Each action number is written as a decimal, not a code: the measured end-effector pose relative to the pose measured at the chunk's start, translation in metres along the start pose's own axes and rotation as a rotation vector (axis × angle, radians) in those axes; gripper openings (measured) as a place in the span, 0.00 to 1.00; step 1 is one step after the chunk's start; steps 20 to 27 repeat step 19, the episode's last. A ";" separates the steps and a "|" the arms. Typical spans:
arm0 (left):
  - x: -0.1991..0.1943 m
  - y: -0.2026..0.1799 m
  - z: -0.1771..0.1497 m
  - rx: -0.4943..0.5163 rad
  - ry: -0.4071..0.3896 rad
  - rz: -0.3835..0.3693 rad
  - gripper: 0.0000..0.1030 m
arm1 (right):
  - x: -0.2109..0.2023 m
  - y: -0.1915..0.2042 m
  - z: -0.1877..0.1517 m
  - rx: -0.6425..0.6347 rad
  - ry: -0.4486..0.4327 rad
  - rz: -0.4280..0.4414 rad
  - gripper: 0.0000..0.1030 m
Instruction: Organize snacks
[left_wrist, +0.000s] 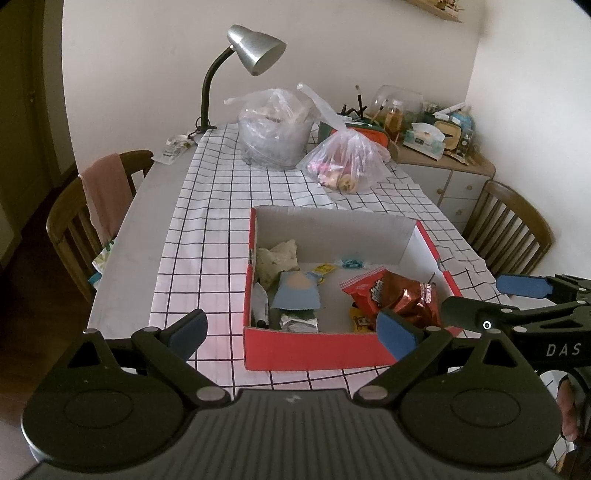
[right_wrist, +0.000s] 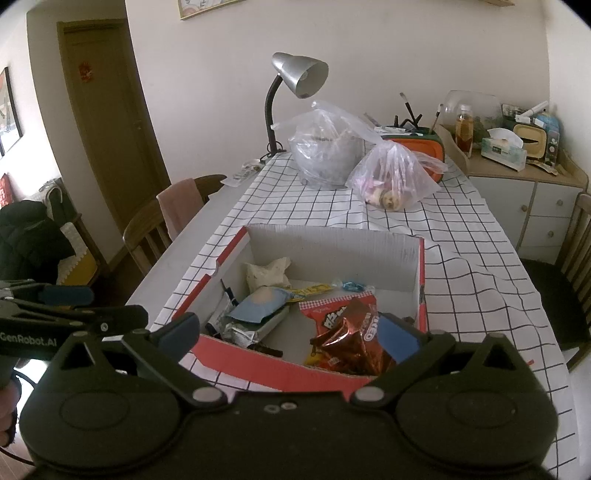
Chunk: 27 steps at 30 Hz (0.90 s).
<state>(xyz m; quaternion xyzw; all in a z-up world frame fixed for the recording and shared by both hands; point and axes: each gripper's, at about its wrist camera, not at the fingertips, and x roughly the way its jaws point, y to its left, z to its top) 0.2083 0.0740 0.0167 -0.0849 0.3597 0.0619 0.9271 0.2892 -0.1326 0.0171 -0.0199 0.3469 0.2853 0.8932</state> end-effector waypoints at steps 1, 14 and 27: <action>0.000 0.000 0.000 0.001 -0.001 0.001 0.96 | 0.000 0.000 0.000 0.000 0.001 -0.001 1.00; -0.001 -0.005 -0.002 0.015 -0.005 -0.007 0.96 | -0.005 -0.001 -0.004 0.014 -0.001 -0.007 1.00; 0.000 -0.005 -0.002 0.013 0.005 -0.006 0.96 | -0.006 -0.001 -0.006 0.020 0.000 -0.009 1.00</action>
